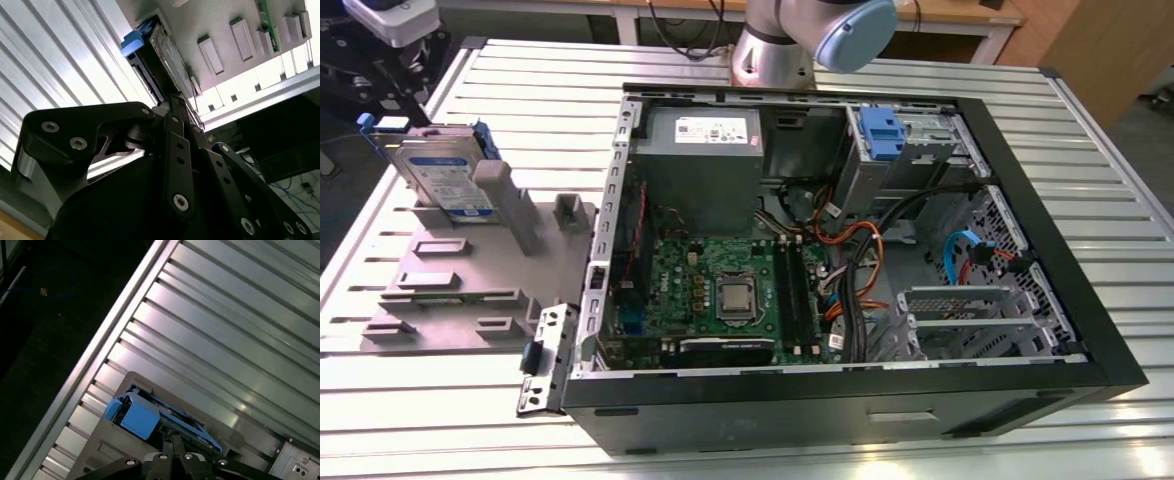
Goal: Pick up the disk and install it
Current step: 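Pick up the disk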
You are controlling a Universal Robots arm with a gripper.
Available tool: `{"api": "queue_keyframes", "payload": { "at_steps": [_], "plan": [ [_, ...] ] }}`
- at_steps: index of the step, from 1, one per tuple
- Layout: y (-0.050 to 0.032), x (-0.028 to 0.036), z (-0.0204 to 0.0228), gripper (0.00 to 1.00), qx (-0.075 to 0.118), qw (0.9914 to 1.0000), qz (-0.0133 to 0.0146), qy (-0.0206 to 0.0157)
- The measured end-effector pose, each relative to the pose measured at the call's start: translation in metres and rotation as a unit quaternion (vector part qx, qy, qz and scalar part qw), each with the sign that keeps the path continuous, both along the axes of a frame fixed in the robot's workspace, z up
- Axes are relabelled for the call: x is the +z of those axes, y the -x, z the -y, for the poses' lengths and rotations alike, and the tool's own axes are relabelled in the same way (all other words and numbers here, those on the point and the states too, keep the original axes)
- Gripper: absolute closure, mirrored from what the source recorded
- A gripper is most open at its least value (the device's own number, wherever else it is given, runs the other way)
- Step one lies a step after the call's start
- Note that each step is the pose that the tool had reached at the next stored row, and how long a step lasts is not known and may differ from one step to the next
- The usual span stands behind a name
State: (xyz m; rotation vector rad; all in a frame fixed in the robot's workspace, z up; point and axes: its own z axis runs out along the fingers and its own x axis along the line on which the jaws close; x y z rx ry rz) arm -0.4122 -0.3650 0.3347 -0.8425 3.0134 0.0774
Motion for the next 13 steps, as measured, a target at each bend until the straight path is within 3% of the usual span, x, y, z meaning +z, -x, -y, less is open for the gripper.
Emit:
{"api": "queue_keyframes", "payload": {
  "at_steps": [3,6,10,13],
  "plan": [
    [0.0,0.0,0.0,0.89,0.025,0.9997,0.0,0.0],
    [0.0,0.0,0.0,0.89,0.049,0.9988,0.0,-0.0001],
    [0.0,0.0,0.0,0.89,0.082,0.99663,0.0,-0.0002],
    [0.0,0.0,0.0,0.89,0.106,0.99436,0.0,-0.0003]
  ]
}}
